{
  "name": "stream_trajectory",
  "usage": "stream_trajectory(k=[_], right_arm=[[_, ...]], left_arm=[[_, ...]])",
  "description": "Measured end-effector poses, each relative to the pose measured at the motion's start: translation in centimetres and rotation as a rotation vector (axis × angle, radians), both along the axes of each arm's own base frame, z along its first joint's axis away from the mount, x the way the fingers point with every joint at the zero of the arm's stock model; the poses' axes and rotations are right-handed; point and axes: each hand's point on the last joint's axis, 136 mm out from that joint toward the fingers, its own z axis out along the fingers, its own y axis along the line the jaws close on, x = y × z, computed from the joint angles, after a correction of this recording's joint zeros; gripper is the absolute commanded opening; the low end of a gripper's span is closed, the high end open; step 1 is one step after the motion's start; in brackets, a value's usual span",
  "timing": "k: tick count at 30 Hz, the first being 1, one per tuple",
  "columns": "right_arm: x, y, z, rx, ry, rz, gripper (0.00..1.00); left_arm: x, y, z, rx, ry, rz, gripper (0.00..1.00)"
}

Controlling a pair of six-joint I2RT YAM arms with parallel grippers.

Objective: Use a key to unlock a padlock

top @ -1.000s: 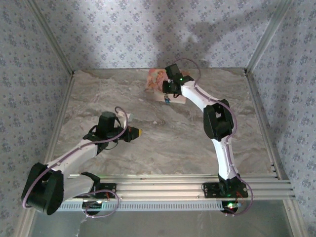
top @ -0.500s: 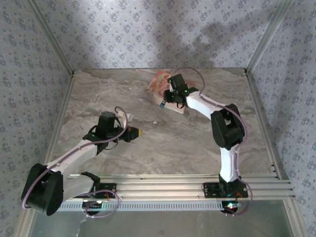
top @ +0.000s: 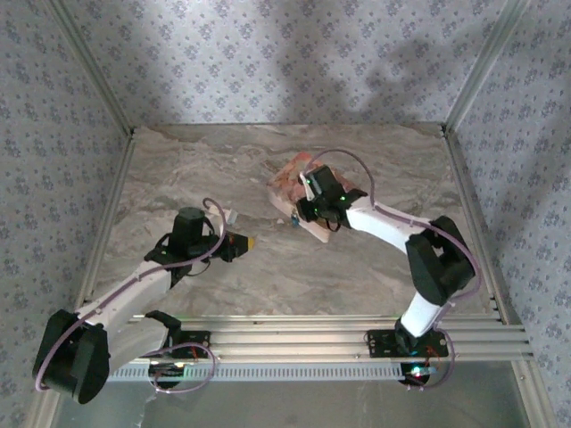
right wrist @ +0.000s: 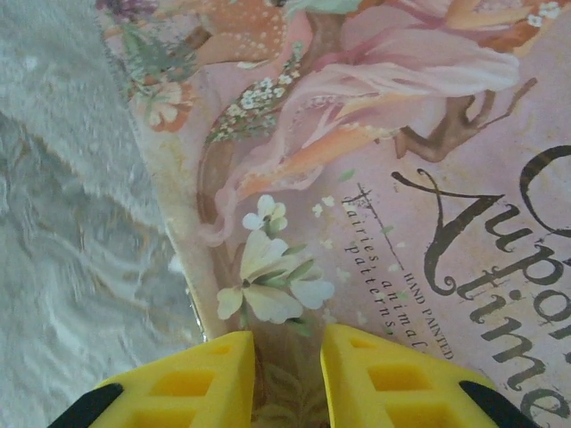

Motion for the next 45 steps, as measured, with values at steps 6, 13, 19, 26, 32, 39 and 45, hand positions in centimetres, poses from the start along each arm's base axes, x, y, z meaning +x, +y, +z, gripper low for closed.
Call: stream_trajectory(k=[6,13,19,26,32,39,45], right_arm=[[-3.0,-4.7,0.5,-0.055,0.078,-0.074,0.37],[-4.0,-12.8,2.6,0.05,0.104,-0.389,0.51],[-3.3,-17.9,2.3,0.101,0.147,-0.612,0.6],[-2.0,-19.1,-0.7,0.132,0.275,-0.695,0.6],[2.6,-17.3,-0.7,0.133,0.275,-0.547,0.53],[6.5,-14.4,-0.6,0.119,0.232,-0.327,0.53],[6.1,-13.6,0.2,0.06,0.193,-0.318,0.57]], left_arm=[[-0.2,-0.2,0.0,0.0,0.001,-0.009,0.0],[-0.6,-0.7,-0.1,0.0,0.007,-0.024,0.0],[-0.7,-0.8,-0.1,0.002,0.007,-0.028,0.0],[-0.6,-0.7,-0.3,0.009,0.006,-0.02,0.0],[-0.5,-0.7,-1.2,0.028,0.036,-0.016,0.0],[-0.5,-0.5,-1.6,0.041,0.048,-0.008,0.0],[-0.4,-0.4,-1.7,0.049,0.048,0.001,0.0]])
